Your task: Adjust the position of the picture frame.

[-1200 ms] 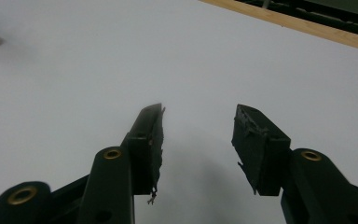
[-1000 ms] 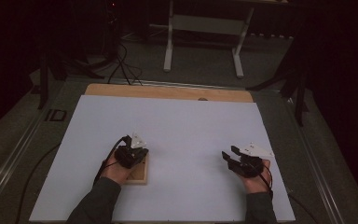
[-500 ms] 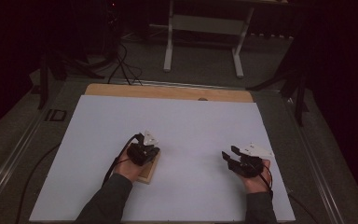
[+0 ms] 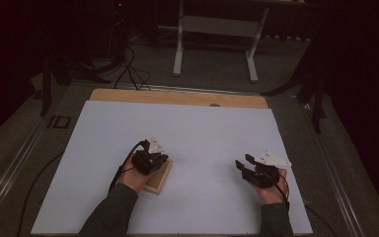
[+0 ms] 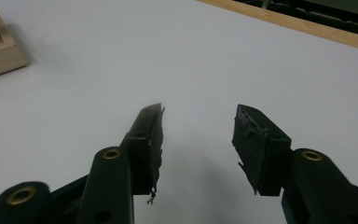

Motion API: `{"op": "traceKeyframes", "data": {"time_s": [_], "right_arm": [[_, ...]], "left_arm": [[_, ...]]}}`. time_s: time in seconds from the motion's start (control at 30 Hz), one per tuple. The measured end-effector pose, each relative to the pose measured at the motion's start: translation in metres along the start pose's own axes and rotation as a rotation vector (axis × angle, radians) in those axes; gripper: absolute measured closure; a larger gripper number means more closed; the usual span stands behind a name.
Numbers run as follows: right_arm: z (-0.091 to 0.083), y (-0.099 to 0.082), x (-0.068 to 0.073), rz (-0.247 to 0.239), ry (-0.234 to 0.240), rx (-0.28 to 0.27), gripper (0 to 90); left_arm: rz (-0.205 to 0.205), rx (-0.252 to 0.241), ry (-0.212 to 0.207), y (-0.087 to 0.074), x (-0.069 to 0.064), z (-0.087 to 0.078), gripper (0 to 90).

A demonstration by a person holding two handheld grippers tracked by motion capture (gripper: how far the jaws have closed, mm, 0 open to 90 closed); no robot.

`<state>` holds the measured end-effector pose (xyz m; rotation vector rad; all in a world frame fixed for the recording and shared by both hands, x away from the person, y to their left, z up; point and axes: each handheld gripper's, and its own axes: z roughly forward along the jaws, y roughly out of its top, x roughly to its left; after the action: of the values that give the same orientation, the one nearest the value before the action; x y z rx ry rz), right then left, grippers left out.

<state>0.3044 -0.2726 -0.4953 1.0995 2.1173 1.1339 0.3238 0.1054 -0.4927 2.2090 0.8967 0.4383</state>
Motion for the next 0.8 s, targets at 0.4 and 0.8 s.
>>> {"op": "traceKeyframes", "data": {"time_s": [0.4, 0.8], "right_arm": [[0.0, 0.0, 0.0, -0.004, 0.001, 0.003, 51.9], [0.001, 0.0, 0.001, -0.004, 0.003, 0.007, 51.9]], "left_arm": [[-0.058, -0.024, 0.028, -0.024, 0.02, -0.026, 89.6], [-0.085, -0.014, 0.051, -0.05, 0.027, -0.045, 89.6]]}}
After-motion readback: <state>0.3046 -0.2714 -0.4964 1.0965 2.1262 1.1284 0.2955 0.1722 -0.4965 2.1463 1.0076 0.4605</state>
